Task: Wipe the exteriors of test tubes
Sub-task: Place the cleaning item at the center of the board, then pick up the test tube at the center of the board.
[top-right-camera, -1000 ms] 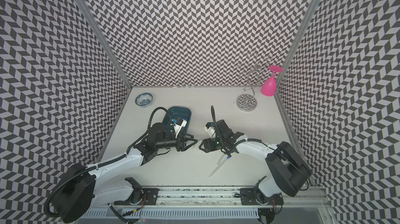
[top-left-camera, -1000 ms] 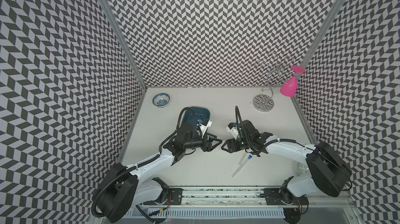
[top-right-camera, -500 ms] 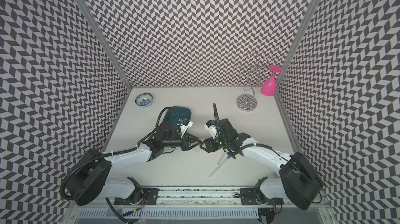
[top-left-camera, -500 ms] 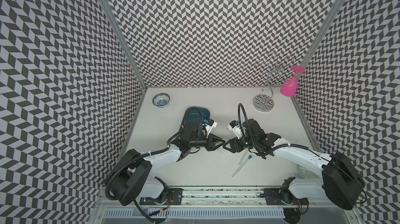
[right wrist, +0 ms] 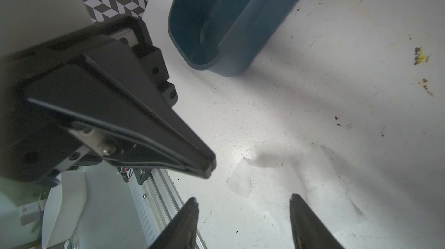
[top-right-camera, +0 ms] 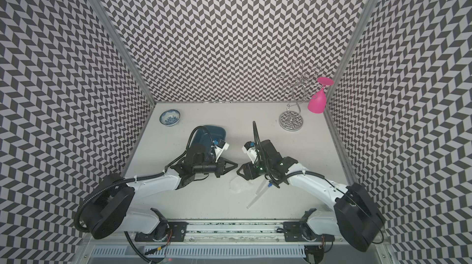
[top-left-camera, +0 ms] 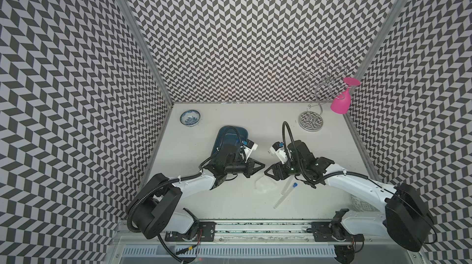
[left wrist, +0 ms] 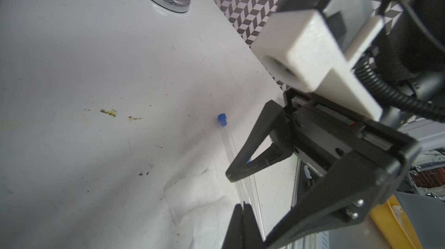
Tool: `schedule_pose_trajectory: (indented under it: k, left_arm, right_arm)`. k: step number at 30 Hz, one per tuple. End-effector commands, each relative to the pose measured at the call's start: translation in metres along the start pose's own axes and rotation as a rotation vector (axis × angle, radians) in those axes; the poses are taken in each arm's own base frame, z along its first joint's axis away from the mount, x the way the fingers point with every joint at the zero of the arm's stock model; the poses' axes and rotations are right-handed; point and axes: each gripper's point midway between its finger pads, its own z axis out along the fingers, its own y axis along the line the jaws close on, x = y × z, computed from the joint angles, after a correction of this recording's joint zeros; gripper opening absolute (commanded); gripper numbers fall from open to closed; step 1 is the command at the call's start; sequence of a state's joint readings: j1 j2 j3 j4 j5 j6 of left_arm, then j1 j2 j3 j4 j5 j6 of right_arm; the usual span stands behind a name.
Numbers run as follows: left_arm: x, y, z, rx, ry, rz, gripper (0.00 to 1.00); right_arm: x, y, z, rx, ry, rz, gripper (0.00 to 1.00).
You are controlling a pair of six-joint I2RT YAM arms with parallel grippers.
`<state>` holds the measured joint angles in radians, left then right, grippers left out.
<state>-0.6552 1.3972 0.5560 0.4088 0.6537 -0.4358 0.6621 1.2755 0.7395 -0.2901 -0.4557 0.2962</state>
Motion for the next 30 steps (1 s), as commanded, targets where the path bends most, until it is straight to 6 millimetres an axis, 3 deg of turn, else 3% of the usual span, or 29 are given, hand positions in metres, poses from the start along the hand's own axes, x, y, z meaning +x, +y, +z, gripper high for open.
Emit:
schedule_pose_trajectory:
  k: [1,6,13,16,23,30]
  left_arm:
    - [-0.015,0.002,-0.008,-0.072,-0.05,0.031,0.03]
    - [-0.022,-0.003,-0.024,-0.11,-0.1,0.055,0.1]
    - [-0.024,-0.012,-0.044,-0.131,-0.158,0.077,0.18]
    - [-0.022,-0.012,-0.048,-0.134,-0.165,0.078,0.22]
    - [-0.014,-0.01,-0.049,-0.133,-0.153,0.072,0.26]
    - [-0.011,-0.011,-0.05,-0.113,-0.159,0.06,0.29]
  right_arm:
    - [-0.021,-0.014,-0.017,0.106,-0.075,0.01,0.58]
    - [-0.005,-0.049,-0.022,0.286,-0.061,0.132,0.52]
    - [0.021,-0.097,-0.037,0.504,-0.181,0.389,0.37]
    - [0.032,-0.112,-0.044,0.566,-0.23,0.478,0.36]
    - [0.049,-0.136,-0.044,0.681,-0.243,0.566,0.35]
    - [0.054,-0.145,-0.033,0.698,-0.246,0.633,0.31]
